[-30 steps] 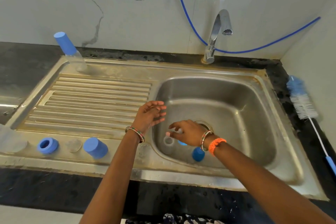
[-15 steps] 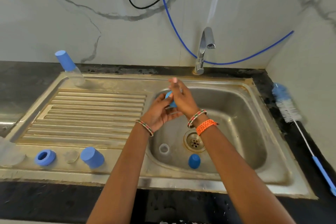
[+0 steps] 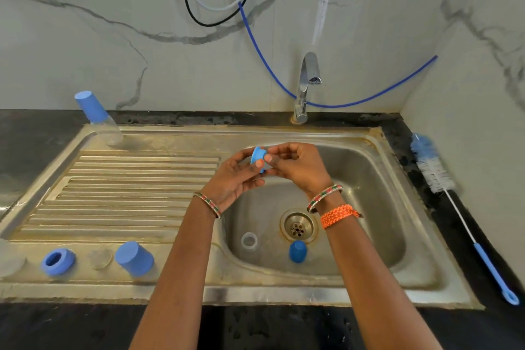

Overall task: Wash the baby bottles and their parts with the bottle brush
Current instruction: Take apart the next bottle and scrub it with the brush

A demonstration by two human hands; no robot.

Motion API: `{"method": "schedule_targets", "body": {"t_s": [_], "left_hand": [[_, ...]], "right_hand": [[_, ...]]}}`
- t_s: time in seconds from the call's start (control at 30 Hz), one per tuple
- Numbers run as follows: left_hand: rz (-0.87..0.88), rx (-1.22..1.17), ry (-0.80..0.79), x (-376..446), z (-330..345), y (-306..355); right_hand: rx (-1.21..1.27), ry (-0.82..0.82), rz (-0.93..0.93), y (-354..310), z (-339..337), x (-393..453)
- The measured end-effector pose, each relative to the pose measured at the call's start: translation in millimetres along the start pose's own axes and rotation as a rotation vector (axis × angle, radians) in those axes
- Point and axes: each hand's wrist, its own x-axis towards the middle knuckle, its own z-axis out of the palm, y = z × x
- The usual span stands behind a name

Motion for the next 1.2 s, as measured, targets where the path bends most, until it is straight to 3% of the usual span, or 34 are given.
{"method": "schedule_targets", "body": {"t_s": [0.27, 0.43, 0.6, 0.9, 1.2], "left_hand": [[0.03, -0.019, -0.073, -5.7, -5.2, 20.3], [0.006, -0.108, -0.03, -6.5, 6.1, 17.2], [0.041, -0.071, -0.024, -9.5, 4.4, 20.2], [0.099, 0.047, -0.011, -14.8, 18.3, 23.4], [0.132, 0.147, 0.06, -15.8, 23.6, 3.6]], "right_hand": [[-0.189, -0.076, -0.16, -21.2, -19.0, -3.5], [-0.342, 0.028, -0.247, -22.8, -15.2, 1.5], [-0.357, -0.04, -0.228, -26.5, -16.3, -3.8], [-0.403, -0.012, -0.272, -36.5, -21.9, -14.0], [-0.782, -0.124, -0.296, -42.2, -21.5, -13.8]]}}
